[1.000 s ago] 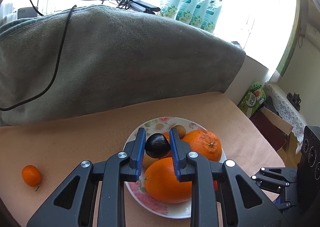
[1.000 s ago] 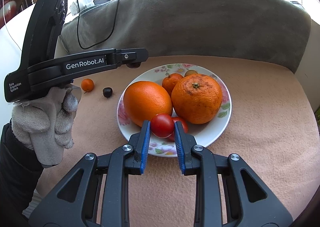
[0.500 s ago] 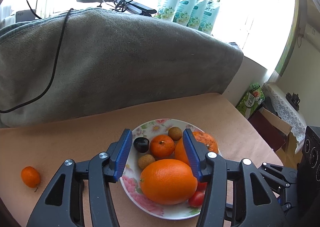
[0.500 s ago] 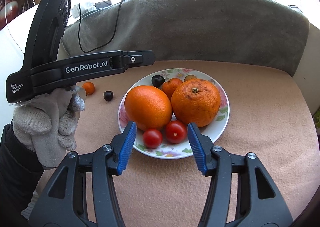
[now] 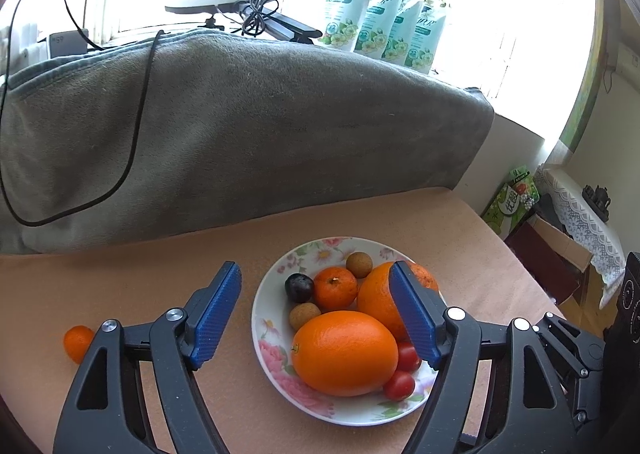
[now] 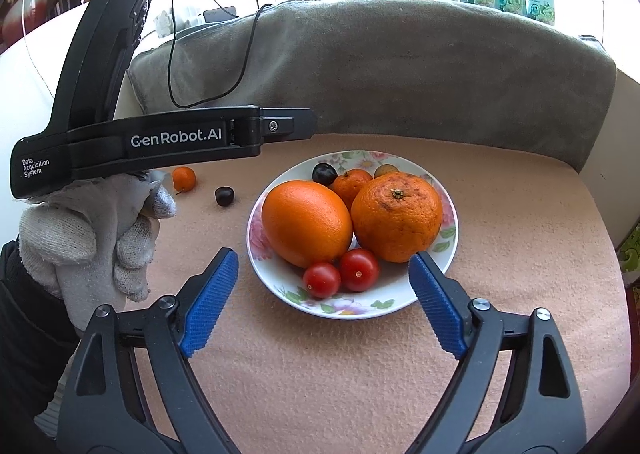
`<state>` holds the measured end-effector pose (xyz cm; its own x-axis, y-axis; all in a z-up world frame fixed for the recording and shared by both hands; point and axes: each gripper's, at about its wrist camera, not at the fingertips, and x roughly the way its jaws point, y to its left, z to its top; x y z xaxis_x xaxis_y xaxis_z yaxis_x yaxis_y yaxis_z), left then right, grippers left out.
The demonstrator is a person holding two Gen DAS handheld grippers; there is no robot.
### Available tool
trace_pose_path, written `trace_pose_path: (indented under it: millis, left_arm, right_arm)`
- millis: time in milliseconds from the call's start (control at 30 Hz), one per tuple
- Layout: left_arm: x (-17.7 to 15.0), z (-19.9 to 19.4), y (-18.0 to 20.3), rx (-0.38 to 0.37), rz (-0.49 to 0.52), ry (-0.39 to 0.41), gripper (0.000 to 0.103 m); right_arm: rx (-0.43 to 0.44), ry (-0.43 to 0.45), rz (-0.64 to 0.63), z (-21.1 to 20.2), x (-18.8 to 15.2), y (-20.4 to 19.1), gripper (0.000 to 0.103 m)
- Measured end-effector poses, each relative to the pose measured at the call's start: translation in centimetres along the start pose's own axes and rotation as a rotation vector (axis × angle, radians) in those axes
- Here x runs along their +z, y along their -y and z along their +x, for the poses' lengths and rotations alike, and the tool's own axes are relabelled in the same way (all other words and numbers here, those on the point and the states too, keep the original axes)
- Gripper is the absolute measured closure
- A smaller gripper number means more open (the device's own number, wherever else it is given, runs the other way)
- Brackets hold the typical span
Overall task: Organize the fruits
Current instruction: 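Withdraw both open grippers from the bowl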
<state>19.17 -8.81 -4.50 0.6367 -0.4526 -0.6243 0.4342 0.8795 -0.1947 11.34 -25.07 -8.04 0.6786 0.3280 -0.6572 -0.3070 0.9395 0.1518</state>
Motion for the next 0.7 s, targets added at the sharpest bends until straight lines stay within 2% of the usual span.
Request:
trace_pose_path:
  millis: [333, 700]
  left_arm:
    - [-0.2, -2.1, -1.0, 0.040, -0.001, 0.035, 0.027]
    - [-0.9, -4.7, -4.7, 0.093, -0.040, 0.071, 0.026]
  right_arm:
    - [-0.012, 0.041, -0.008, -1.2, 0.5, -1.0, 0.004]
    - [0.021, 0.051, -0.052, -1.2, 1.3, -3.9, 0.003]
